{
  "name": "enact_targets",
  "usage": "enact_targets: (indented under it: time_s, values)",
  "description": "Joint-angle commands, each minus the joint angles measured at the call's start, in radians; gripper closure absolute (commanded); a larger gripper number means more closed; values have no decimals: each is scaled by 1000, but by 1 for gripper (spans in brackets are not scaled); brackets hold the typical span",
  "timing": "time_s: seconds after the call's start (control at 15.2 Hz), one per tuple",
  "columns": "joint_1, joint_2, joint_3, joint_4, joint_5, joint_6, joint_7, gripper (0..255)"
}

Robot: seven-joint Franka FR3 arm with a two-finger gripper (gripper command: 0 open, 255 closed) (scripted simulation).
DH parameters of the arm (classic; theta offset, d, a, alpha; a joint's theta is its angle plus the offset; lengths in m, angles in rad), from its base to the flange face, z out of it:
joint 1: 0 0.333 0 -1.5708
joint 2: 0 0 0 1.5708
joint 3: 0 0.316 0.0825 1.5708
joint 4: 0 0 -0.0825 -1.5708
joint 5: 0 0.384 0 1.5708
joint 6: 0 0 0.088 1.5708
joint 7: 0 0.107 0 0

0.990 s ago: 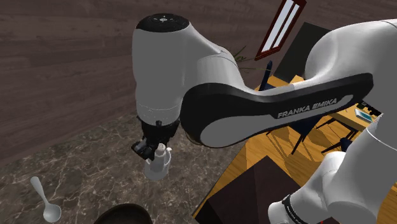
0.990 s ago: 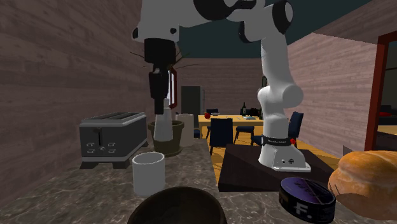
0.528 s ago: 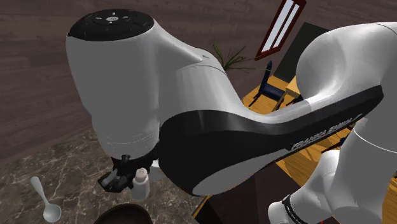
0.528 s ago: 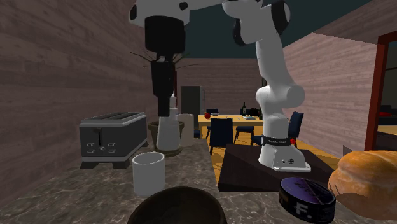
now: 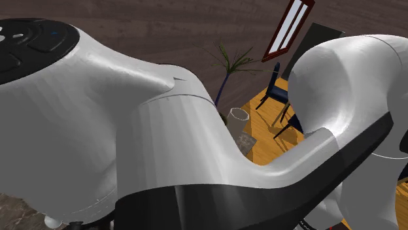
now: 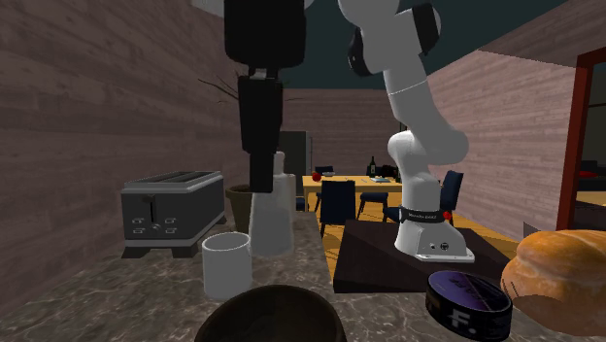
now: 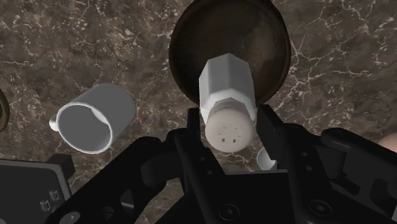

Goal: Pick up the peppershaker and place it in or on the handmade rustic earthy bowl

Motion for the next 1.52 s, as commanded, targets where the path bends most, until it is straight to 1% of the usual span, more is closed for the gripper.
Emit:
enact_targets:
  time_s: [0.0, 0.99, 1.45]
  values:
    - [3, 10, -2, -15, -7, 22, 10, 255]
    - [0, 62, -25, -148, -51, 193, 54, 255]
    - [0, 62, -25, -148, -51, 193, 54, 255]
